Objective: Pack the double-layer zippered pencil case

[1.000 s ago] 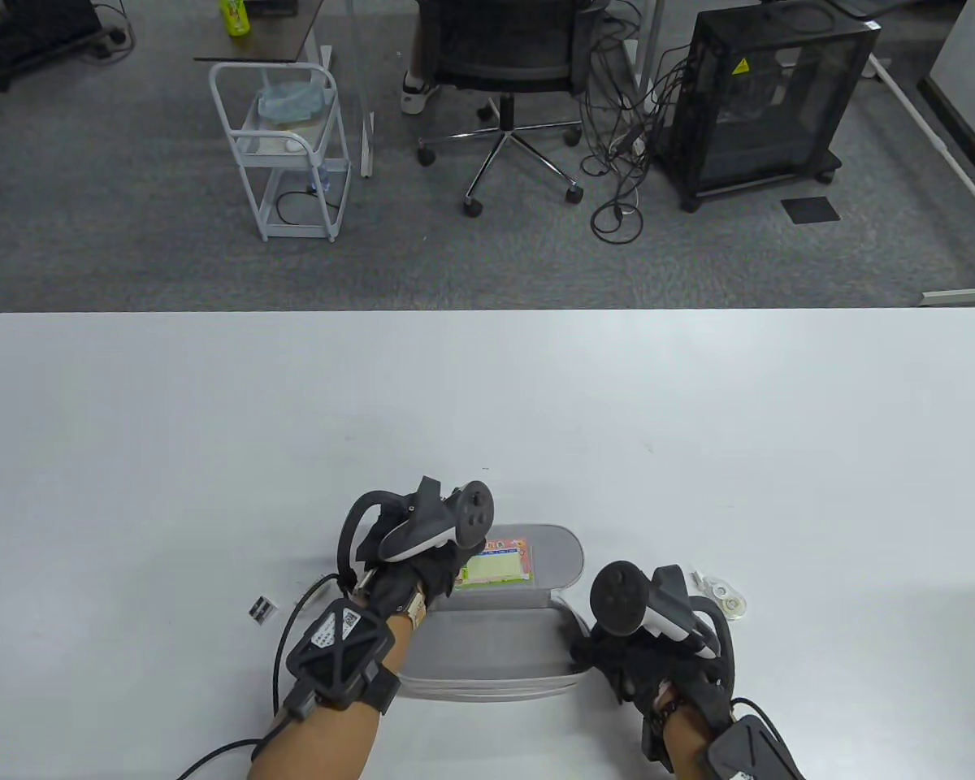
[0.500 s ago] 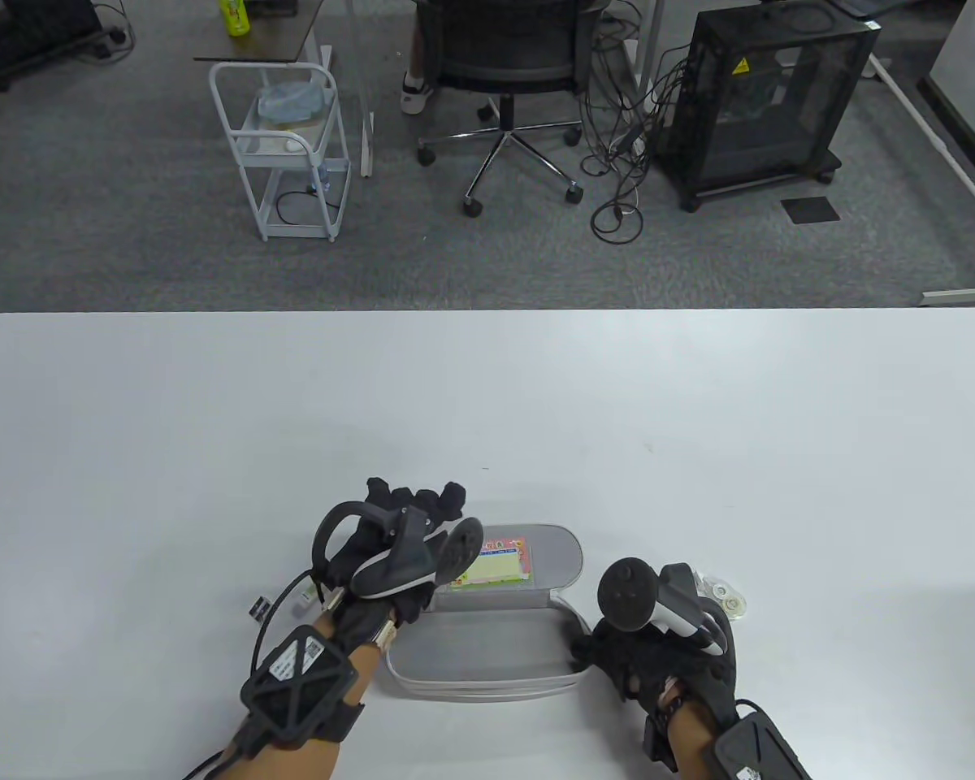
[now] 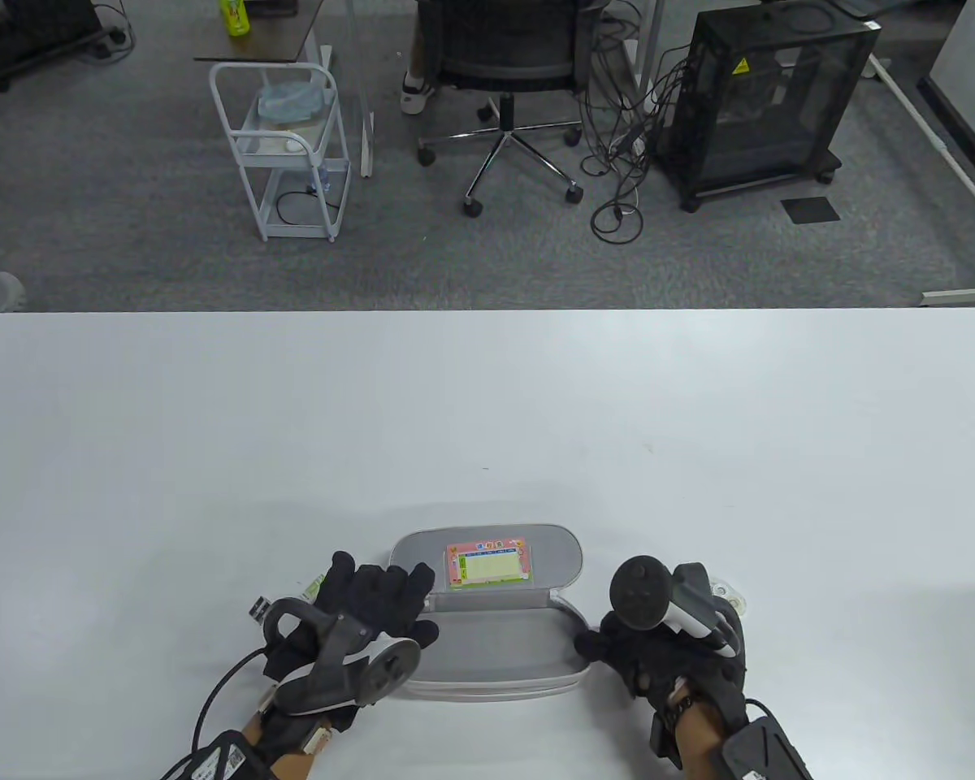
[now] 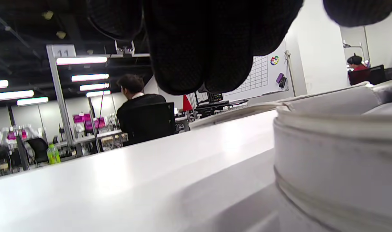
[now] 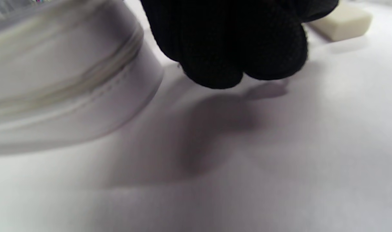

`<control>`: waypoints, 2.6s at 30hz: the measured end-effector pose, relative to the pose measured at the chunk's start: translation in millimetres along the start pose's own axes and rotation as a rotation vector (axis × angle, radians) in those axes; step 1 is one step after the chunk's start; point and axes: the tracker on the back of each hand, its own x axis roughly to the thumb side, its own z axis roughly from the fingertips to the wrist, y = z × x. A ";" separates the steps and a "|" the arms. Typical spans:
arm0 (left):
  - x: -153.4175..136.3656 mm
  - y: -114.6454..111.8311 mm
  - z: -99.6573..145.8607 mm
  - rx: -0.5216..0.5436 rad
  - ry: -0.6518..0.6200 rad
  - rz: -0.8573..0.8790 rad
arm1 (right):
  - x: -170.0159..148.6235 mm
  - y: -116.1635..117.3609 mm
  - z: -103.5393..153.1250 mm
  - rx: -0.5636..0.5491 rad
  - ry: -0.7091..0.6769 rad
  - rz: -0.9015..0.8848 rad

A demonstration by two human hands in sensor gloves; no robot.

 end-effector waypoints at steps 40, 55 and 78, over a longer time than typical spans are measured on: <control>-59.7 4.1 16.7 0.082 0.247 0.061 | 34.2 -14.4 31.9 -0.623 -0.205 0.126; -101.5 -23.6 21.4 -0.063 0.438 0.091 | 74.1 26.6 20.0 -0.470 -0.358 0.383; -77.4 -82.1 -12.3 -0.531 0.390 -0.252 | 26.6 -6.2 20.9 -0.555 -0.234 0.161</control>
